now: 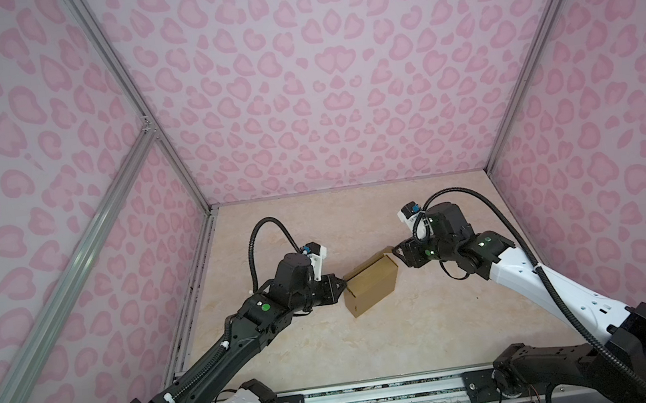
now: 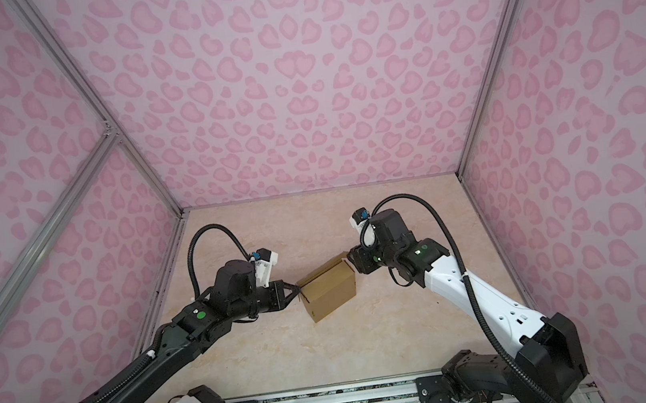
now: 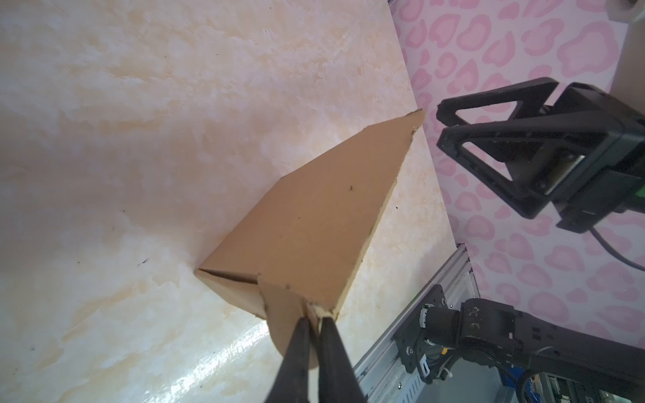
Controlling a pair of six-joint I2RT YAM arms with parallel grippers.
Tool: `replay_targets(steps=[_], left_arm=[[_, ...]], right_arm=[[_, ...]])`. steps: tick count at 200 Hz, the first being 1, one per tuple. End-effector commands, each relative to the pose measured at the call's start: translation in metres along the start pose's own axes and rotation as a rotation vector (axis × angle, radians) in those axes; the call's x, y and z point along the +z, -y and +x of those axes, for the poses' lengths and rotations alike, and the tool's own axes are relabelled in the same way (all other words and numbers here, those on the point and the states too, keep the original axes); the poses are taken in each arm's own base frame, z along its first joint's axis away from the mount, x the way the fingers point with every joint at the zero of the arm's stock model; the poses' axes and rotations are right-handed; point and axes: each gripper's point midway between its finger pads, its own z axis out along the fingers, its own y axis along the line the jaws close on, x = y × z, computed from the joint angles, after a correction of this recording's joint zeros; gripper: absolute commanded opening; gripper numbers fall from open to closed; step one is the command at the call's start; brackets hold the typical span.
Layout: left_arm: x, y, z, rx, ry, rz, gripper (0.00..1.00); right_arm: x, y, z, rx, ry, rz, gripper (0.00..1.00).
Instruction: Fold the paper box
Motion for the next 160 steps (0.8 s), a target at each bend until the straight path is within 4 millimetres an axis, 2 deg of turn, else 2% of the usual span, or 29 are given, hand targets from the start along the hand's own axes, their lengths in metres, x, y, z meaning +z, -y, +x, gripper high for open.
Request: replay_targets(steps=[1,64,160], left_arm=[[-0.002,0.003,-0.005,0.012,0.012,0.002,0.12],[0.000,0.004,-0.005,0.019,0.003,0.002,0.11],[0.000,0.003,-0.004,0.015,0.004,0.004,0.11]], right_arm=[[0.005,-0.004,-0.009,-0.036,0.031,-0.028,0.60],[0.016,-0.006,-0.012,-0.036,0.032,-0.059,0.57],[0.019,-0.012,0.002,-0.031,-0.019,-0.084,0.30]])
